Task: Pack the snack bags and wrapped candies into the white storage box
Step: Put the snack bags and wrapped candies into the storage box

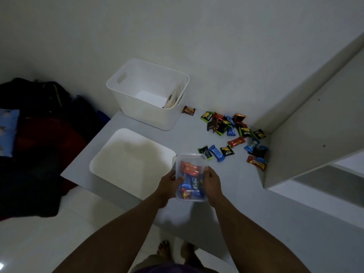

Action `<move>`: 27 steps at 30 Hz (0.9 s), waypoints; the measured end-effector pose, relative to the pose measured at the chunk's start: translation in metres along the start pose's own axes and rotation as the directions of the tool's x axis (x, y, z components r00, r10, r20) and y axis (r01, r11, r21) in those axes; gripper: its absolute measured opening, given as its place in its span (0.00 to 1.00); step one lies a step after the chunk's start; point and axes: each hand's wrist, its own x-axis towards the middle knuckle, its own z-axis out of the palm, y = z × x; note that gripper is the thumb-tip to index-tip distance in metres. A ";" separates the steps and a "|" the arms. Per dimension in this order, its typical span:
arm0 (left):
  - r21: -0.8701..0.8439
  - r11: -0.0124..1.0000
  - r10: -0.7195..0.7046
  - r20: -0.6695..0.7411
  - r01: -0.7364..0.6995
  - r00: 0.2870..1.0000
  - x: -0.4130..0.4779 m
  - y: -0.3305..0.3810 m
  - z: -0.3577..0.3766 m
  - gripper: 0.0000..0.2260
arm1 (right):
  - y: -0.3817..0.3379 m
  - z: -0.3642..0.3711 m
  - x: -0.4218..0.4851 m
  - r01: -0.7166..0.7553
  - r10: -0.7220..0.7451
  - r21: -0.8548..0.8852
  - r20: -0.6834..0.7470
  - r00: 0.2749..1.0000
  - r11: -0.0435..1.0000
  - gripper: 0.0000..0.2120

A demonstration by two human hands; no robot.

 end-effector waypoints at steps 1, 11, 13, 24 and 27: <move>-0.005 1.000 0.012 0.009 -0.012 1.000 -0.001 0.000 0.000 0.19 | 0.000 -0.001 -0.002 -0.024 0.024 0.029 0.005 1.000 0.999 0.18; -0.102 0.995 -0.009 0.017 0.011 1.000 -0.002 0.027 0.007 0.09 | 0.006 -0.001 -0.007 0.017 -0.014 0.081 -0.037 0.999 0.997 0.12; -0.090 0.996 0.030 0.007 -0.029 1.000 0.000 0.050 0.010 0.08 | -0.015 -0.001 -0.006 0.069 -0.059 0.100 -0.094 0.994 0.993 0.13; 0.130 0.876 0.478 -0.090 -0.465 0.874 0.020 0.238 0.003 0.11 | -0.195 -0.013 0.011 0.486 -0.402 0.254 -0.317 0.859 0.836 0.09; 0.171 0.846 0.529 -0.140 -0.506 0.837 0.024 0.282 -0.015 0.12 | -0.241 -0.007 0.023 0.557 -0.491 0.257 -0.279 0.825 0.790 0.15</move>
